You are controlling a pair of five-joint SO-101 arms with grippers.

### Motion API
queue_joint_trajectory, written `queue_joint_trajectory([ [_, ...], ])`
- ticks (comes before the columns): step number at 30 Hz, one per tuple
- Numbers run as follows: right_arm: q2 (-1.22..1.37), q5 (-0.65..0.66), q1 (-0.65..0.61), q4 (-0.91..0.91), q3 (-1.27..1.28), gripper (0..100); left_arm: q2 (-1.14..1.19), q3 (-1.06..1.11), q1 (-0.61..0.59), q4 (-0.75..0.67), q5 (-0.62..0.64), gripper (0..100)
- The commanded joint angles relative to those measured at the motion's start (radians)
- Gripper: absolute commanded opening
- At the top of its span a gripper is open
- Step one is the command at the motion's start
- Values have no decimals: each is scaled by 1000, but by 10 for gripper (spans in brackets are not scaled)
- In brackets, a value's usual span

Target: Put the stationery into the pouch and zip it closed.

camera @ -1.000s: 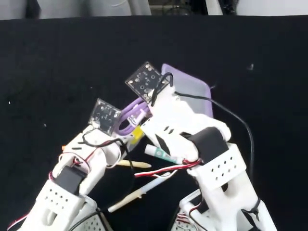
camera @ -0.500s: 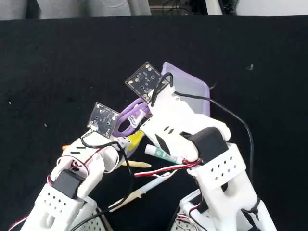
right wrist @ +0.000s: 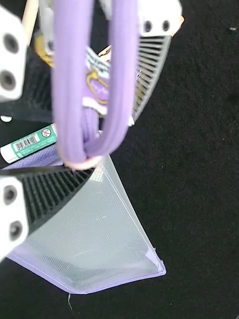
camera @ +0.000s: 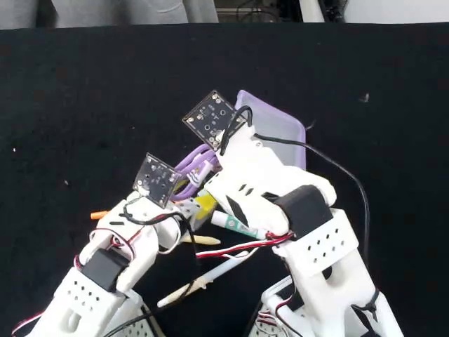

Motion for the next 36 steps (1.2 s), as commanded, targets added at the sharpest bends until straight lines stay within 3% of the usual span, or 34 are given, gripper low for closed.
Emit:
queue_joint_trajectory([
  [1,5,-5,-8,6,-53,13,-2,-10,-30,-32,8,224],
  [8,5,-3,-8,15,-53,13,216,-45,-36,-144,6,224],
  [14,1,-3,-6,26,-53,13,404,-142,-77,-158,8,224],
  [20,2,-2,-6,28,-53,13,385,-148,-99,-163,6,223],
  [27,-2,0,-5,48,-53,13,416,-59,-94,-319,2,223],
  [31,1,0,-5,44,-54,14,410,-51,-24,-321,-83,223],
  [36,4,0,-5,44,-54,14,410,-51,54,-328,-101,223],
])
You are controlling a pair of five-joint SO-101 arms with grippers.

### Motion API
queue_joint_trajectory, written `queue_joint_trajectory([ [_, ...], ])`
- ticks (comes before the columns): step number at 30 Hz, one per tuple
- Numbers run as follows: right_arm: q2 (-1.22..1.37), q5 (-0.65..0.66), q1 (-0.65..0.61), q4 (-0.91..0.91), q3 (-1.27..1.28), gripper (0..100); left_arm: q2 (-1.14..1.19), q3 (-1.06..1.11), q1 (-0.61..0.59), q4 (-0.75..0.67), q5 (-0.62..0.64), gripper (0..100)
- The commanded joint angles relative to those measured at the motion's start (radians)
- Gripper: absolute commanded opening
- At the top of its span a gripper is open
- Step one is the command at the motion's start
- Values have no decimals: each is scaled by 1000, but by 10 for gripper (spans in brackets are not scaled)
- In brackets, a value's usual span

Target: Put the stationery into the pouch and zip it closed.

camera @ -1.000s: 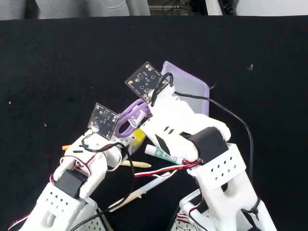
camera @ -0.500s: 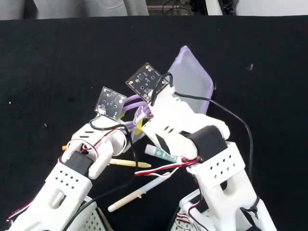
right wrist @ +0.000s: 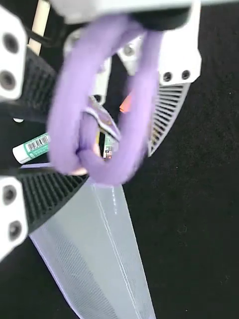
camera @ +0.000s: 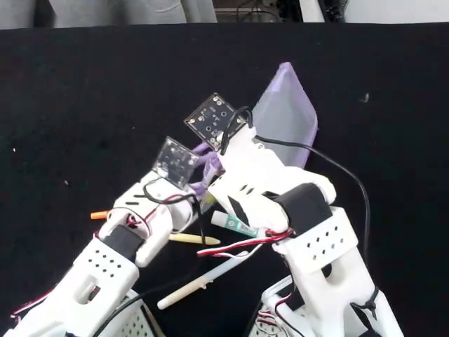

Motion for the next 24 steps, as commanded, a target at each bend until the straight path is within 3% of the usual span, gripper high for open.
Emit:
queue_joint_trajectory([
  [1,1,0,-8,0,-56,14,6,-4,68,-14,-21,223],
  [6,1,0,-8,-2,-59,14,6,-2,84,-15,-23,211],
  [12,1,0,-8,2,-61,14,15,16,76,-89,-23,23],
  [18,-1,0,0,3,-56,14,15,51,76,-135,-23,29],
  [24,-5,18,132,32,-64,14,15,56,45,-129,-23,29],
])
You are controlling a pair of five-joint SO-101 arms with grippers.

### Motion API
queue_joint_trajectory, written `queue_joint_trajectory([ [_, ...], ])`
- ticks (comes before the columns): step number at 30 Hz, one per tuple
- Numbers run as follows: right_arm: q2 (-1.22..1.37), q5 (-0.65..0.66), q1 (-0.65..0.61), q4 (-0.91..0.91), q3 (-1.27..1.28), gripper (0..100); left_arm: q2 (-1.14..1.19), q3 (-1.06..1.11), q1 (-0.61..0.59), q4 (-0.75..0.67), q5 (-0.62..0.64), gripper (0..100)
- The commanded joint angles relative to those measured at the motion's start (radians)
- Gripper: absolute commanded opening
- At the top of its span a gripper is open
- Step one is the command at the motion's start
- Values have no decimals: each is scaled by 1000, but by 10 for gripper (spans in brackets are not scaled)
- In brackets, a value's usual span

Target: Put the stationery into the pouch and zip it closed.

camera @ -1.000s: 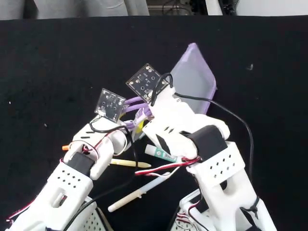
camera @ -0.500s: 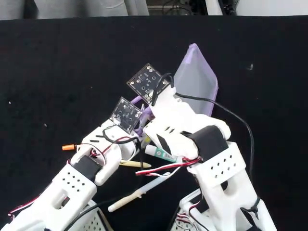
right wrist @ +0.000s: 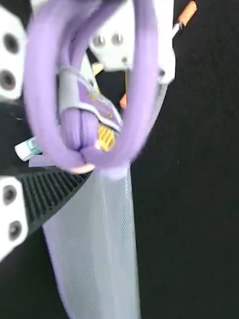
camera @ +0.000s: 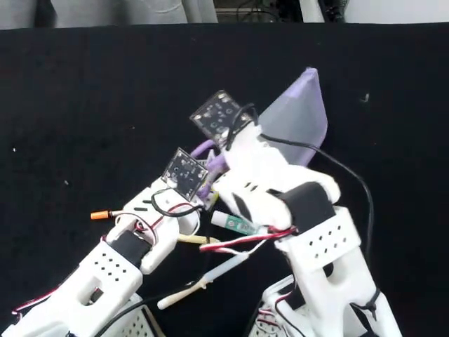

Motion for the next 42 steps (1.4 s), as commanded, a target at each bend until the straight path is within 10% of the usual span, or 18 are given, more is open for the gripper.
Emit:
queue_joint_trajectory([
  [1,-5,37,84,32,-64,14,9,1,-45,-5,-12,29],
  [14,-5,175,239,155,-59,12,0,1,-189,52,-9,29],
  [28,2,169,238,138,-82,12,-2,-82,21,328,117,232],
  [42,4,106,104,109,-88,12,-247,-38,51,393,123,209],
])
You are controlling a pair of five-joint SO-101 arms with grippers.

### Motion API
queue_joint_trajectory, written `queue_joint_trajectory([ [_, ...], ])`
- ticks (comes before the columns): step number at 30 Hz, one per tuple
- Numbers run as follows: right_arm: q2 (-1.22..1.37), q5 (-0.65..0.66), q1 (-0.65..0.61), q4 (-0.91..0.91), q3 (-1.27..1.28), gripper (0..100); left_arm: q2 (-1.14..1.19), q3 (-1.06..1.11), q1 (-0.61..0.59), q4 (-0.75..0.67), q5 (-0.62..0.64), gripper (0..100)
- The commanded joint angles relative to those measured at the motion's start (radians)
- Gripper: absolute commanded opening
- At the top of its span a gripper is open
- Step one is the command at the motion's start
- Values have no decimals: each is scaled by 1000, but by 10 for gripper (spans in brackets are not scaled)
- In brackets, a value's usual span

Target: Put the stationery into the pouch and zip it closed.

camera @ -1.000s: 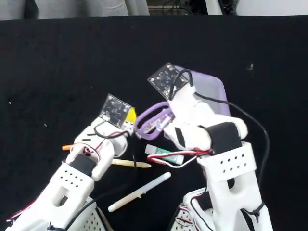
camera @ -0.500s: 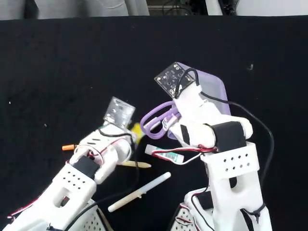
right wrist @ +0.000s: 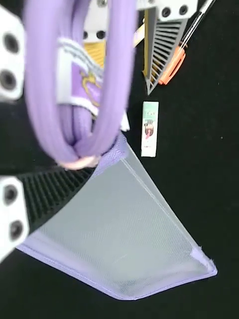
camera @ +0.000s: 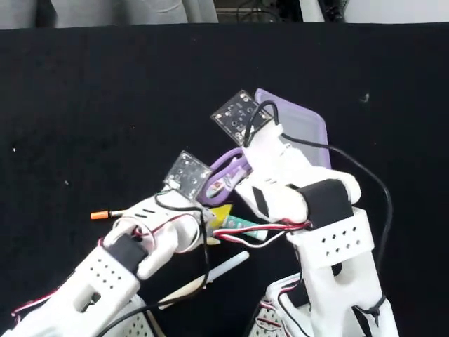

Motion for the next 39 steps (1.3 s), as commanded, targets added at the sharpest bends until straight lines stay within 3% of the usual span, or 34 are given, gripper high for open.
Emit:
queue_joint_trajectory([
  [1,7,-14,-15,-26,-50,12,-204,21,12,12,14,209],
  [6,7,-14,-15,-31,-50,12,-450,127,13,12,9,209],
  [10,33,-15,-15,-31,-50,12,-480,140,15,12,9,209],
  [15,101,-15,-17,-40,-59,12,-362,70,15,-20,14,209],
  [24,111,-15,-17,-49,-68,12,-34,25,7,-239,8,209],
  [30,108,-15,-17,-44,-74,12,143,-31,5,-313,6,209],
  [35,108,-15,-17,-44,-73,12,212,-47,4,-413,6,209],
  [39,108,-15,-17,-44,-70,12,218,-74,4,-414,6,209],
])
